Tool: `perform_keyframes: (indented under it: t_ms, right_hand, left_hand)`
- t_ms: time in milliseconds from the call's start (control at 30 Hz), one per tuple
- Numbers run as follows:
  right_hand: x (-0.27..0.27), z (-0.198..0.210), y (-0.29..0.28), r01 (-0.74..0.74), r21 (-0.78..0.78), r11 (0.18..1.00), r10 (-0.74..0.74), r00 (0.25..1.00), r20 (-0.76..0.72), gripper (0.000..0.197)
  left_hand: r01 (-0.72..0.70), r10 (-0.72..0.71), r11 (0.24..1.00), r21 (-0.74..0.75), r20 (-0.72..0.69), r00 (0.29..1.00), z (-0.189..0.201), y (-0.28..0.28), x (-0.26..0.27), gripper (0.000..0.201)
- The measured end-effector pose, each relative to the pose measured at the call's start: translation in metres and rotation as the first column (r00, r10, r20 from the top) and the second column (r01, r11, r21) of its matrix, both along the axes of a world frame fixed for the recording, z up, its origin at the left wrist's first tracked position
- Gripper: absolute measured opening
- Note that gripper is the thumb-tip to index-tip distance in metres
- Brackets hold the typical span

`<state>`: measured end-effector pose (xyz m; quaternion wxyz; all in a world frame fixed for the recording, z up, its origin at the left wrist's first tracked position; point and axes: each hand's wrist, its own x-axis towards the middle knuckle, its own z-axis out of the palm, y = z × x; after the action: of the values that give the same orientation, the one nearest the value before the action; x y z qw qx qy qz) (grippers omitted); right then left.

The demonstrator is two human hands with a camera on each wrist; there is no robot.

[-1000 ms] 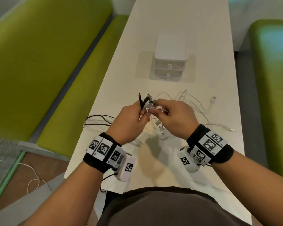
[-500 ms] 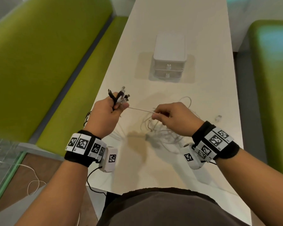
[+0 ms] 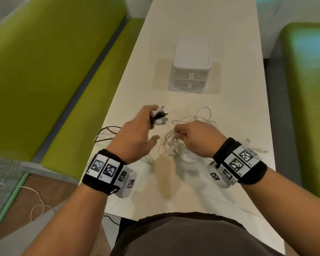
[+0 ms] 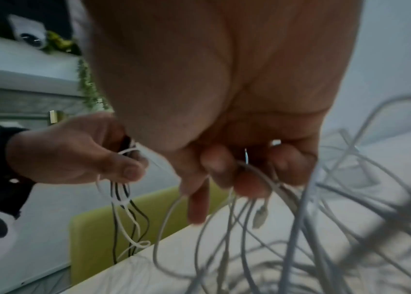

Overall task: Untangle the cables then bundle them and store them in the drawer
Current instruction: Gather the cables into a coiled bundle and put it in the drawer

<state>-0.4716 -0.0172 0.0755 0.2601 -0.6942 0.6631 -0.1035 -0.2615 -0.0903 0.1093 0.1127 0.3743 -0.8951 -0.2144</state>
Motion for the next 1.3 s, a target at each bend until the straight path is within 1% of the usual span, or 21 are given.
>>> perform_keyframes:
  t_ms: [33, 100, 167, 200, 267, 333, 400, 533, 567, 600, 700, 733, 800, 900, 967, 1033, 1067, 1167, 1233, 1267, 1300]
  right_hand:
    - [0.004, 0.003, -0.001, -0.078, 0.042, 0.996, 0.081, 0.995, -0.051, 0.016]
    - [0.011, 0.01, -0.003, -0.134, 0.032, 0.99, 0.134, 0.991, 0.0, 0.018]
    - [0.009, 0.015, -0.004, -0.035, -0.081, 0.996, 0.043, 0.994, 0.101, 0.017]
    - [0.006, 0.016, -0.004, 0.042, -0.131, 0.99, -0.02, 0.987, 0.162, 0.026]
    - [-0.004, 0.018, -0.002, 0.153, -0.115, 0.982, -0.121, 0.962, 0.245, 0.044]
    - [-0.009, 0.019, 0.001, 0.168, -0.02, 0.986, -0.155, 0.945, 0.288, 0.05]
    - [-0.009, 0.02, 0.004, 0.186, 0.057, 0.981, -0.194, 0.907, 0.373, 0.043]
    - [-0.01, 0.013, 0.008, 0.274, 0.116, 0.955, -0.287, 0.749, 0.597, 0.013]
    - [-0.011, 0.012, 0.009, 0.292, 0.097, 0.951, -0.292, 0.752, 0.591, 0.012]
    - [-0.013, 0.01, 0.009, 0.301, 0.06, 0.952, -0.284, 0.791, 0.542, 0.009]
    - [-0.016, 0.011, 0.009, 0.26, 0.0, 0.966, -0.247, 0.916, 0.317, 0.036]
    - [-0.016, 0.012, 0.01, 0.251, 0.009, 0.968, -0.243, 0.927, 0.287, 0.041]
    - [-0.017, 0.012, 0.011, 0.241, 0.02, 0.97, -0.235, 0.919, 0.318, 0.035]
    - [-0.019, 0.008, 0.009, 0.297, -0.053, 0.953, -0.269, 0.916, 0.298, 0.024]
    - [-0.019, 0.008, 0.008, 0.311, -0.11, 0.944, -0.301, 0.948, 0.102, 0.025]
    - [-0.016, 0.009, 0.009, 0.251, -0.112, 0.961, -0.266, 0.954, -0.142, 0.031]
    - [-0.014, 0.011, 0.009, 0.219, -0.088, 0.972, -0.233, 0.954, -0.19, 0.032]
    - [-0.003, 0.018, 0.007, 0.052, -0.046, 0.998, -0.056, 0.996, -0.073, 0.026]
    - [0.004, 0.023, 0.006, -0.034, -0.093, 0.995, 0.037, 0.999, 0.035, 0.023]
    - [0.005, 0.024, 0.006, -0.01, -0.13, 0.991, 0.023, 0.995, 0.1, 0.023]
    - [0.004, 0.024, 0.006, 0.054, -0.159, 0.986, -0.027, 0.986, 0.167, 0.027]
  left_hand:
    - [0.068, -0.071, 0.996, 0.049, 0.042, 0.997, -0.004, 0.005, -0.006, 0.06]
    - [0.098, -0.121, 0.976, 0.193, 0.111, 0.986, -0.012, 0.01, -0.014, 0.041]
    - [0.02, -0.036, 0.954, 0.298, 0.05, 0.998, -0.014, 0.009, -0.013, 0.014]
    - [-0.025, 0.027, 0.947, 0.321, -0.002, 1.0, -0.013, 0.005, -0.01, 0.013]
    - [-0.103, 0.132, 0.952, 0.289, -0.082, 0.988, -0.009, -0.001, -0.003, 0.031]
    - [-0.155, 0.195, 0.959, 0.237, -0.153, 0.969, 0.001, -0.004, 0.001, 0.038]
    - [-0.187, 0.229, 0.959, 0.213, -0.193, 0.954, 0.007, -0.004, 0.001, 0.043]
    - [-0.267, 0.349, 0.918, 0.293, -0.275, 0.896, -0.001, -0.008, 0.002, 0.047]
    - [-0.285, 0.376, 0.907, 0.311, -0.292, 0.879, -0.003, -0.01, 0.005, 0.046]
    - [-0.307, 0.394, 0.903, 0.301, -0.295, 0.87, -0.003, -0.013, 0.008, 0.045]
    - [-0.383, 0.423, 0.904, 0.189, -0.279, 0.862, -0.005, -0.022, 0.022, 0.041]
    - [-0.399, 0.429, 0.903, 0.16, -0.258, 0.866, -0.004, -0.025, 0.026, 0.038]
    - [-0.413, 0.435, 0.898, 0.151, -0.168, 0.885, -0.007, -0.033, 0.032, 0.028]
    - [-0.4, 0.395, 0.915, 0.056, 0.071, 0.916, -0.01, -0.034, 0.035, 0.032]
    - [-0.332, 0.336, 0.942, -0.047, 0.113, 0.935, -0.007, -0.028, 0.032, 0.036]
    - [-0.215, 0.221, 0.972, -0.09, 0.053, 0.974, -0.001, -0.019, 0.024, 0.032]
    - [-0.161, 0.161, 0.985, -0.061, 0.002, 0.987, 0.0, -0.014, 0.018, 0.031]
    - [-0.057, 0.073, 0.988, 0.142, -0.113, 0.991, -0.001, 0.002, -0.002, 0.033]
    - [0.001, 0.026, 0.971, 0.24, -0.108, 0.994, -0.005, 0.011, -0.01, 0.018]
    - [0.014, 0.016, 0.963, 0.267, -0.108, 0.994, -0.007, 0.013, -0.012, 0.006]
    - [-0.006, 0.038, 0.961, 0.278, -0.109, 0.993, -0.007, 0.013, -0.013, 0.011]
